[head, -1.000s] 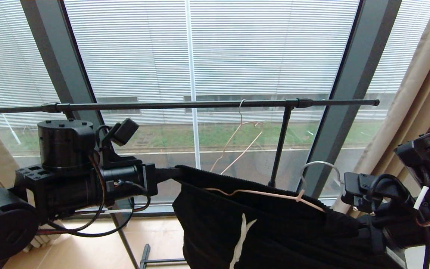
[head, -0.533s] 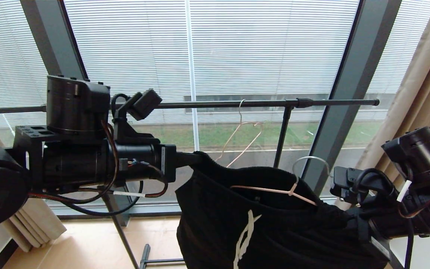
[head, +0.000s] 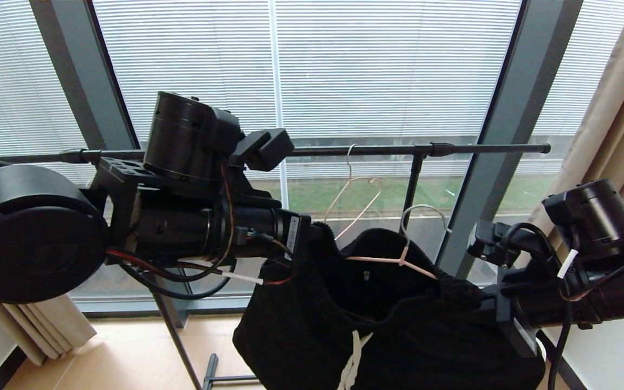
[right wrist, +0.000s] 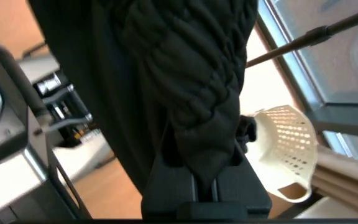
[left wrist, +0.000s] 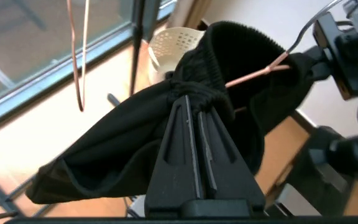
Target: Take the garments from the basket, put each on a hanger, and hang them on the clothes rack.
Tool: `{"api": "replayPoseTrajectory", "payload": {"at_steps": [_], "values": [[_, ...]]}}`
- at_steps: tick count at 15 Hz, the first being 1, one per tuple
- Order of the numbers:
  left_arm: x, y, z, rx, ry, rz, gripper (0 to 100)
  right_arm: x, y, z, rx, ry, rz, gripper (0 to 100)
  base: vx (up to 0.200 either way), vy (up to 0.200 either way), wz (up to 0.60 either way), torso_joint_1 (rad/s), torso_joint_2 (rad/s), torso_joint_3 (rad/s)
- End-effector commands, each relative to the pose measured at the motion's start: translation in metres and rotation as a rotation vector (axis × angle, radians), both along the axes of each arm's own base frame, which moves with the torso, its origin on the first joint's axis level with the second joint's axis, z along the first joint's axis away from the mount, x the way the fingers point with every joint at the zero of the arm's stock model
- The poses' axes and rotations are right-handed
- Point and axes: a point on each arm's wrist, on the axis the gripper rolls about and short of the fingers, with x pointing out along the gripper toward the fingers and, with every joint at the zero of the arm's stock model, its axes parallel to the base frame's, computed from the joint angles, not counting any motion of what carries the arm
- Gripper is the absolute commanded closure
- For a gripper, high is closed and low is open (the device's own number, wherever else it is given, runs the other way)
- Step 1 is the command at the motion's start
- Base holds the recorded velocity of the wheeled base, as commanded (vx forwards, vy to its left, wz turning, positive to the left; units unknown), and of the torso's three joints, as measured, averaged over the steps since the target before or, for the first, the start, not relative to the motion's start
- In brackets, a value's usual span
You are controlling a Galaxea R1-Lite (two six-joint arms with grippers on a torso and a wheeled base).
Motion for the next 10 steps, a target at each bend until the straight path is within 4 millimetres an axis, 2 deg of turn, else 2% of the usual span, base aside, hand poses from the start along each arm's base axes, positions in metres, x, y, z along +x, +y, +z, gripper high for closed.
{"api": "replayPoseTrajectory", "payload": {"at_steps": [1, 7, 10], "values": [[0.01, -0.016, -0.006, 0.023, -0.003, 0.015, 100, 0.001, -0.001, 0.001, 0.005, -0.011, -0.006, 100, 0.0, 0.0, 0.0, 0.0, 0.0, 0.0], [0.038, -0.039, 0.018, 0.032, -0.01, 0.148, 100, -0.007, -0.003, 0.002, -0.012, -0.024, -0.012, 100, 0.0, 0.0, 0.0, 0.0, 0.0, 0.0], [0.043, -0.048, 0.024, 0.042, -0.017, 0.167, 100, -0.014, 0.001, 0.005, -0.011, -0.037, 0.012, 100, 0.0, 0.0, 0.0, 0.0, 0.0, 0.0]]}}
